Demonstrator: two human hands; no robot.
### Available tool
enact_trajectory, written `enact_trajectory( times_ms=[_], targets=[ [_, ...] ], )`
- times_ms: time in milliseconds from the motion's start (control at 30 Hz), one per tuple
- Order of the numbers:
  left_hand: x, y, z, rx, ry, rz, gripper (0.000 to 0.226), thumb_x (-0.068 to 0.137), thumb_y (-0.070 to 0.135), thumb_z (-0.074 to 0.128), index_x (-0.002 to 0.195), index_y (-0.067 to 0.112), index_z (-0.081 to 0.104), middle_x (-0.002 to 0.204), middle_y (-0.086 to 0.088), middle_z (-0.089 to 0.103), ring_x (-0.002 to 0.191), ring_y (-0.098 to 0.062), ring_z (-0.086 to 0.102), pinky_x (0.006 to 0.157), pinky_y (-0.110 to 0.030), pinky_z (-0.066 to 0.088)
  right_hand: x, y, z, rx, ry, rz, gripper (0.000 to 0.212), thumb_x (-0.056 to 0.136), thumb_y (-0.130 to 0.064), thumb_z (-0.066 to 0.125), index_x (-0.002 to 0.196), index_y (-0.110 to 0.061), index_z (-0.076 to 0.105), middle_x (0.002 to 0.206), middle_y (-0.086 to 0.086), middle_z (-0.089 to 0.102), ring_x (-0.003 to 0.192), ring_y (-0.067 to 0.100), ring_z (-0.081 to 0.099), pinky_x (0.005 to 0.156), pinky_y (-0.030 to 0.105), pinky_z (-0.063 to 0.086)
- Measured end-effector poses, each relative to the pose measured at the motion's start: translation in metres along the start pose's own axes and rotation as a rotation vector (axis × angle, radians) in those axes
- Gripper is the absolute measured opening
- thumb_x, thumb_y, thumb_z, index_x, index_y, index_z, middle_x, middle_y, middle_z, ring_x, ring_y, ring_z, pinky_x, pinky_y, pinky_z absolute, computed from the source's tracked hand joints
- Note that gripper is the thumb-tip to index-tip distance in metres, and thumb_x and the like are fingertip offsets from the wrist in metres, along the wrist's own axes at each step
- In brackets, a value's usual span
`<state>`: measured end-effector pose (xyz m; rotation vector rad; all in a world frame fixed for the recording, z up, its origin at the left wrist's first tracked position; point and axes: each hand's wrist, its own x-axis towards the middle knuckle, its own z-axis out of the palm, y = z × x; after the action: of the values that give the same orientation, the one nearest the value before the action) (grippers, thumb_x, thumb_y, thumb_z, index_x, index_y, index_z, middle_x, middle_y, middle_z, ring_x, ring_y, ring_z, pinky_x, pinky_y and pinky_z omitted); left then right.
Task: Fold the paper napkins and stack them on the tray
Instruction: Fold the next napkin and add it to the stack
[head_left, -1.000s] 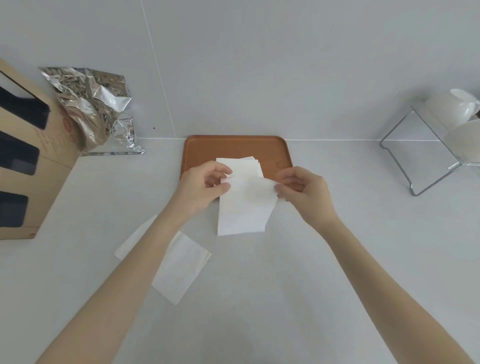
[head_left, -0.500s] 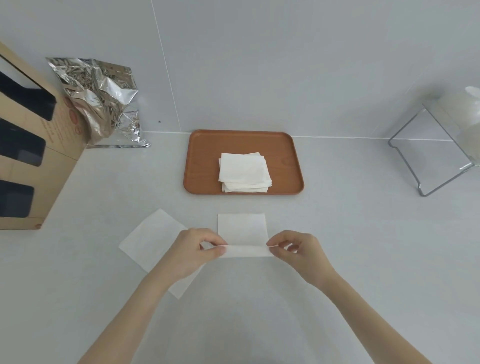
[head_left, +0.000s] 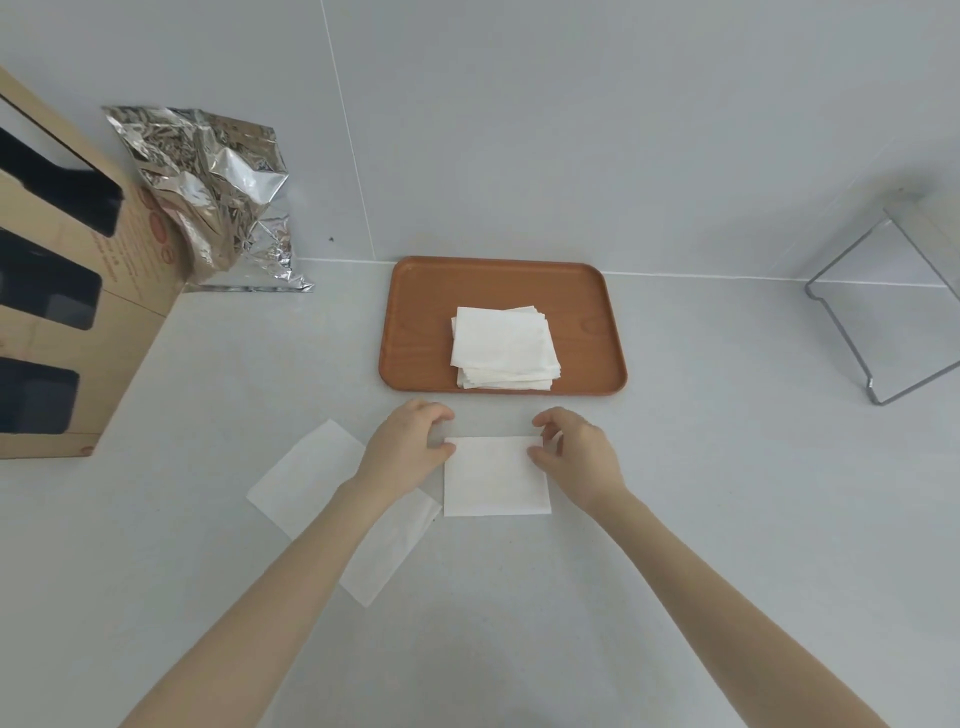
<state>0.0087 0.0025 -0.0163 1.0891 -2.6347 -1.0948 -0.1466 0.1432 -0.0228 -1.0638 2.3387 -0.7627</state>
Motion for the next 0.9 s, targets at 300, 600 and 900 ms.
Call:
enact_trajectory(
  times_ms=[300,600,900],
  targets=[
    [-0.033,0.002,0.001,0.159,-0.052,0.299,0.012,0.080,0.020,0.064,0.088,0.014,0.067,0.097,-0.002,0.066,0.095,-0.019,0.054,0.079,-0.032,0.044,-0.029,0.008,-0.022,-0.248,-0.102,-0.352,0.010,0.082,-0.018,0.063,0.091,-0.017,0.067,0.098,-0.001,0.066,0.089,0.019,0.057,0.068,0.026,0.043],
    [-0.045,-0.016,0.025,0.376,-0.003,0.448,0.018,0.074,0.028,0.050,0.067,0.022,0.066,0.070,0.010,0.067,0.074,-0.004,0.046,0.061,-0.020,0.033,-0.045,0.028,-0.001,-0.518,-0.048,-0.581,0.020,0.079,-0.023,0.046,0.070,-0.022,0.064,0.074,-0.010,0.068,0.070,0.015,0.061,0.058,0.022,0.046],
    [-0.029,0.013,-0.008,-0.091,-0.047,0.233,0.010,0.083,0.011,0.056,0.079,0.016,0.065,0.075,0.009,0.064,0.070,0.009,0.055,0.065,-0.002,0.036,-0.035,-0.003,-0.024,-0.074,0.049,-0.350,0.012,0.082,-0.017,0.049,0.078,-0.013,0.059,0.078,0.002,0.066,0.075,0.017,0.059,0.069,0.028,0.046]
  ],
)
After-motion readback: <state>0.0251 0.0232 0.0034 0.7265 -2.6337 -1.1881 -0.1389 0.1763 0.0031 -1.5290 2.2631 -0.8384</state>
